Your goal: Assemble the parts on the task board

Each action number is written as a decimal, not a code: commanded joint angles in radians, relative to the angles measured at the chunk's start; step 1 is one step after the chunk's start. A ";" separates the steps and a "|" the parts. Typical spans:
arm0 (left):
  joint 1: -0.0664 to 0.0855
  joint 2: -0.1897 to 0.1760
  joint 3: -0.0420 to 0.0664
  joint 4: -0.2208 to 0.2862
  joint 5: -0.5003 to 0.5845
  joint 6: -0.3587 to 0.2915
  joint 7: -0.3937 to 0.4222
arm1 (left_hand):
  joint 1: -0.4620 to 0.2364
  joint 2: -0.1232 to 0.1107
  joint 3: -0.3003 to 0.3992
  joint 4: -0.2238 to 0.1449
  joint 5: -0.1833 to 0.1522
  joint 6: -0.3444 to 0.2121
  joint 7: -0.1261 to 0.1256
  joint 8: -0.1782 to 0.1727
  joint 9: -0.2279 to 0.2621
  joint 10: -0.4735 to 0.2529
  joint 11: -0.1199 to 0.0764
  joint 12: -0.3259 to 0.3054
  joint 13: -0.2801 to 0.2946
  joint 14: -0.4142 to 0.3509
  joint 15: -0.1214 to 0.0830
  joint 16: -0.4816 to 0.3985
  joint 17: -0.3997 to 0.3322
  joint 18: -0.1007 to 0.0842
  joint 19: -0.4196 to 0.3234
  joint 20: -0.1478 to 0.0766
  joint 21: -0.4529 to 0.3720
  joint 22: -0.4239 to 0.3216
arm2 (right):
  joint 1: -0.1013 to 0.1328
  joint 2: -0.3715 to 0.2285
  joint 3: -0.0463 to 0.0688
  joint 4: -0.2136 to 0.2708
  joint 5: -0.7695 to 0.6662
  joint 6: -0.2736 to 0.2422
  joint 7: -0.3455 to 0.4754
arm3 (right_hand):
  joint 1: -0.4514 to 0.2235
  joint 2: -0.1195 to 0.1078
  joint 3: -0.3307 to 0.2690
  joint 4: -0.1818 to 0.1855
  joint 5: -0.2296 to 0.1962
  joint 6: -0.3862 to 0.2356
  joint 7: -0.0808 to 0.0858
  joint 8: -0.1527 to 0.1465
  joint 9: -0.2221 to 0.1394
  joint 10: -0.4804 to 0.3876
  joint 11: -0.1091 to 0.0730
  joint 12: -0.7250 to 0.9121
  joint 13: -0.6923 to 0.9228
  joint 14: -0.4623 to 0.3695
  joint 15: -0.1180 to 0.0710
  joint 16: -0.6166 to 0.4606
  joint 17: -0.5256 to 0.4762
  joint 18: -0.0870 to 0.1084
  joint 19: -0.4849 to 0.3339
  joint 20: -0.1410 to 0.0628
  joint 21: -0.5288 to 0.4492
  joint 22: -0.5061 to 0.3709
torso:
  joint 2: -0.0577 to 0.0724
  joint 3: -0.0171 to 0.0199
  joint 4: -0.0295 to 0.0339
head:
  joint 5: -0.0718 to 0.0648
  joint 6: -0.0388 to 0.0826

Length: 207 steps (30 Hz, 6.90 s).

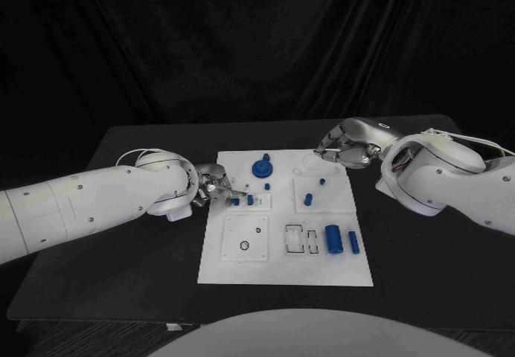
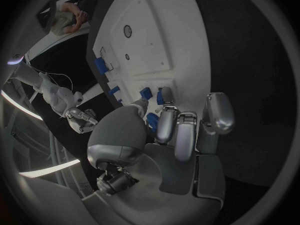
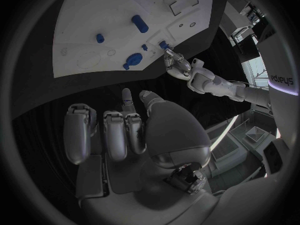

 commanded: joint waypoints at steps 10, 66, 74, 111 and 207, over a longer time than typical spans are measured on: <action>-0.003 -0.002 0.000 0.007 -0.005 -0.007 0.012 | -0.016 0.009 -0.033 0.013 -0.003 -0.020 -0.001 0.037 0.045 0.002 0.005 0.010 0.129 0.106 0.008 0.003 0.263 0.011 -0.003 0.002 -0.002 0.147 | -0.003 0.000 0.001 -0.002 -0.002 0.002 -0.012 | 0.011 0.000 0.003 -0.009 0.009 0.008 -0.002 -0.007 -0.002 0.106 0.001 -0.006 0.263 0.096 0.001 -0.006 0.208 0.015 0.029 0.004 -0.005 0.211 | 0.000 -0.0001 0.0003 | 0.002 0.000; -0.004 0.000 0.000 0.011 -0.005 0.020 0.014 | 0.150 -0.018 0.096 -0.052 0.538 -0.045 -0.020 0.054 0.084 -0.009 -0.012 0.003 0.123 0.106 -0.005 0.003 0.263 0.013 -0.016 -0.011 -0.009 0.144 | -0.004 -0.001 0.001 -0.001 -0.002 0.000 -0.010 | 0.013 0.003 0.014 -0.012 0.034 0.009 -0.002 -0.010 -0.004 0.106 0.001 -0.006 0.263 0.096 0.001 -0.007 0.207 0.015 0.029 0.004 -0.007 0.211 | 0.000 -0.0001 0.0002 | -0.002 0.000; -0.004 0.001 0.000 0.011 -0.005 0.024 0.014 | 0.206 -0.065 0.236 -0.145 0.452 -0.045 -0.022 0.053 0.086 -0.004 -0.014 0.003 0.123 0.106 -0.008 0.003 0.263 0.012 -0.012 -0.013 -0.001 0.146 | -0.006 -0.002 0.001 -0.001 -0.002 -0.001 -0.009 | 0.013 0.002 0.014 -0.012 0.035 0.009 -0.002 -0.010 -0.004 0.106 0.001 -0.006 0.263 0.095 0.001 -0.007 0.206 0.015 0.029 0.004 -0.007 0.211 | 0.000 -0.0001 0.0001 | -0.002 0.000; -0.004 0.002 0.000 0.019 -0.057 0.020 0.039 | 0.225 -0.119 0.352 -0.231 0.383 -0.047 -0.017 0.044 0.080 -0.005 -0.010 -0.005 0.115 0.106 -0.006 0.003 0.263 0.012 -0.011 -0.012 0.003 0.146 | -0.013 0.000 0.001 -0.007 -0.002 0.004 -0.005 | 0.012 0.000 0.016 -0.013 0.037 0.010 -0.002 -0.010 -0.004 0.106 0.001 -0.006 0.263 0.095 0.001 -0.008 0.203 0.016 0.028 0.004 -0.010 0.210 | 0.000 -0.0002 0.0003 | 0.001 0.000; 0.094 -0.087 0.000 0.045 -0.077 -0.109 0.212 | 0.196 0.041 -0.290 0.017 0.188 -0.031 -0.024 0.112 0.071 0.074 -0.019 0.056 0.162 0.106 -0.015 0.003 0.263 -0.017 0.079 -0.019 0.145 0.184 | -0.020 -0.022 0.001 -0.005 -0.002 0.007 -0.003 | 0.025 -0.007 0.031 -0.031 0.054 0.012 -0.003 -0.012 -0.006 0.106 0.000 -0.006 0.263 0.095 0.000 -0.008 0.203 0.016 0.027 0.003 -0.012 0.210 | 0.002 -0.0014 -0.0003 | 0.012 0.000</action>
